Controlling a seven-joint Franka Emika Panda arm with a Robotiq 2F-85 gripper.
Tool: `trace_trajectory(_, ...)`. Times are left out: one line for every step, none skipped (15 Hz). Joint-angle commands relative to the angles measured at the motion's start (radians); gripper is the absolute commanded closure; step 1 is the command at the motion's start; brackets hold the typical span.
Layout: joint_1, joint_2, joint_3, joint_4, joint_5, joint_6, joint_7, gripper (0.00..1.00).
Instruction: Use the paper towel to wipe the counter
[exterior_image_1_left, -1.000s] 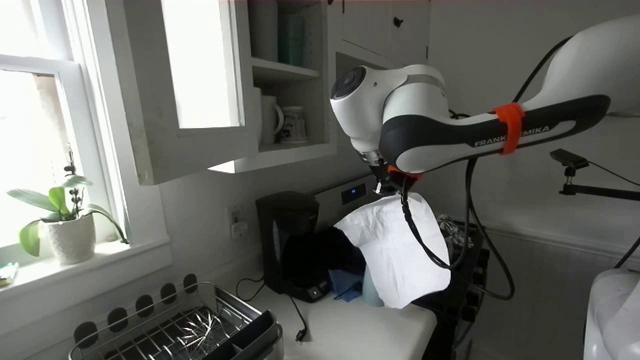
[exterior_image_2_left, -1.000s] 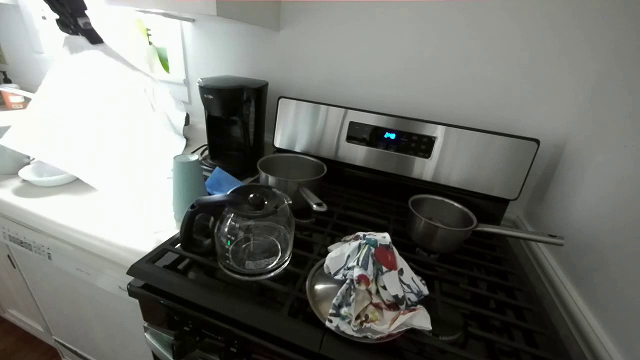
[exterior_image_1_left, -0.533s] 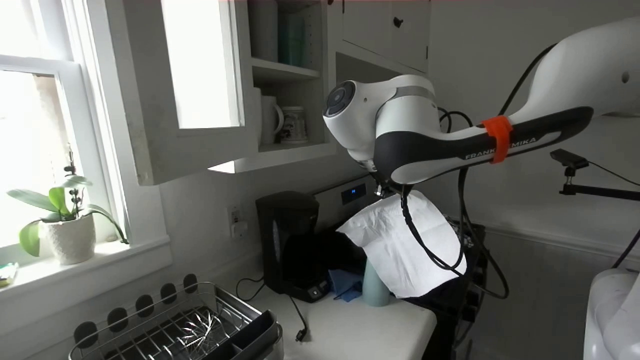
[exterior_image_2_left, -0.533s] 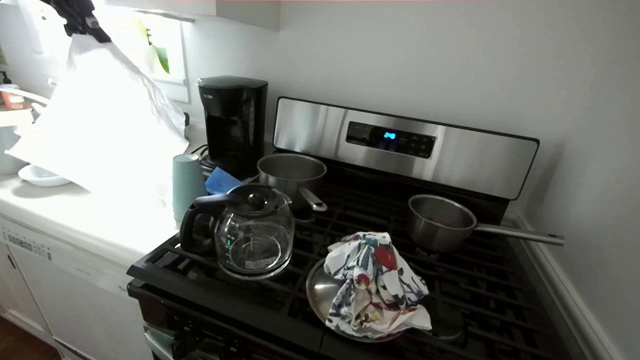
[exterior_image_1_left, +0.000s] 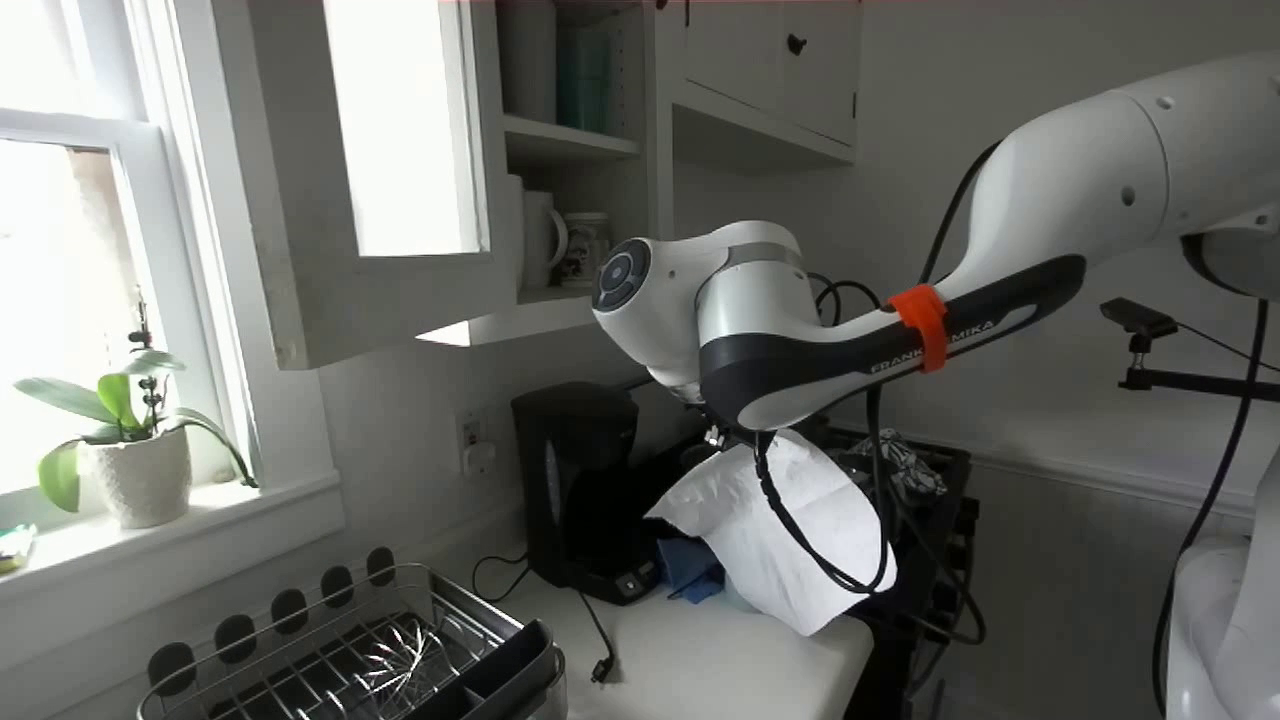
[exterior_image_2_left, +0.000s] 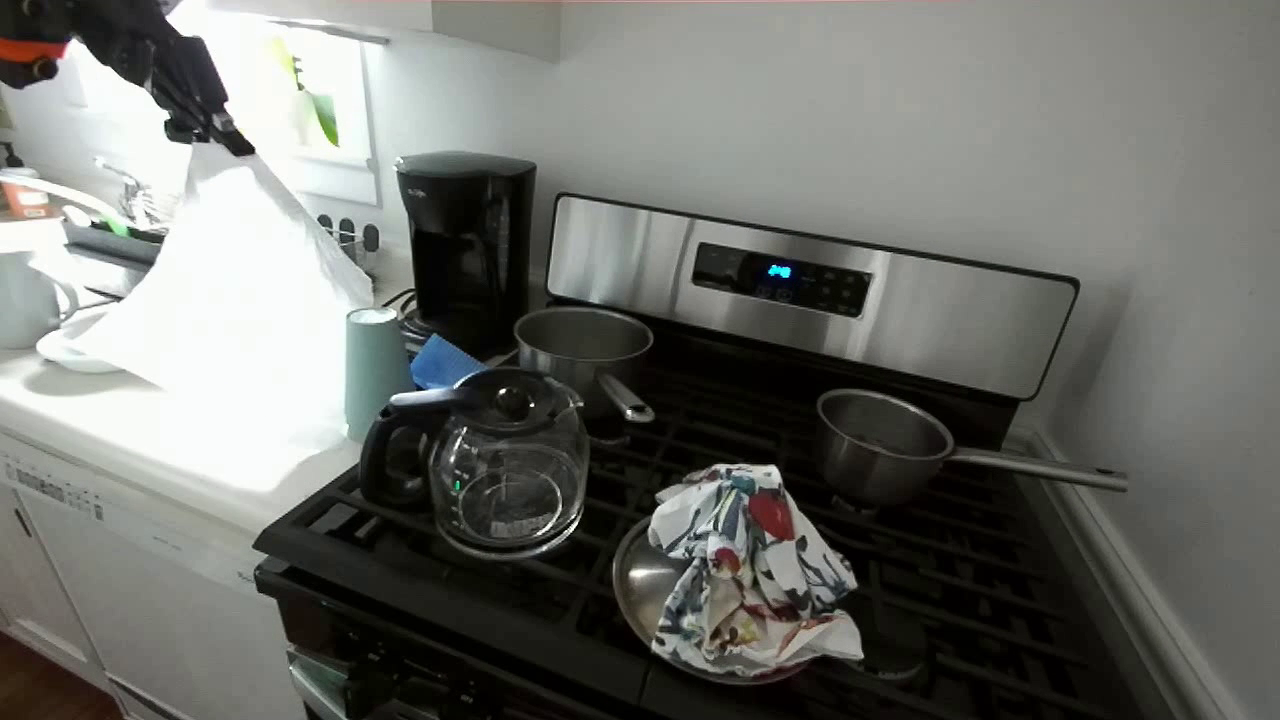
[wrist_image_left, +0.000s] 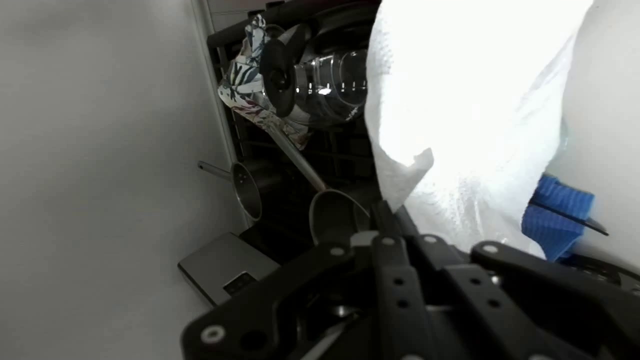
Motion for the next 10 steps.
trace_trajectory(0.033,0.085,0.004,0.059,0.019,-0.012,0.062,1.0)
trace_trajectory(0.041,0.1,0.002,0.063,0.024,-0.008,0.074,1.0)
trace_trajectory(0.048,0.113,0.001,0.07,0.027,-0.006,0.084,1.0)
trace_trajectory(0.054,0.124,-0.002,0.077,0.037,-0.001,0.096,1.0)
trace_trajectory(0.059,0.134,-0.003,0.083,0.042,0.004,0.108,1.0)
trace_trajectory(0.064,0.142,-0.005,0.092,0.049,0.012,0.119,1.0)
trace_trajectory(0.068,0.148,-0.006,0.098,0.053,0.03,0.137,1.0)
trace_trajectory(0.07,0.152,-0.007,0.101,0.06,0.054,0.15,1.0)
trace_trajectory(0.073,0.157,-0.007,0.104,0.062,0.076,0.167,1.0)
trace_trajectory(0.075,0.163,-0.007,0.109,0.068,0.094,0.189,0.81)
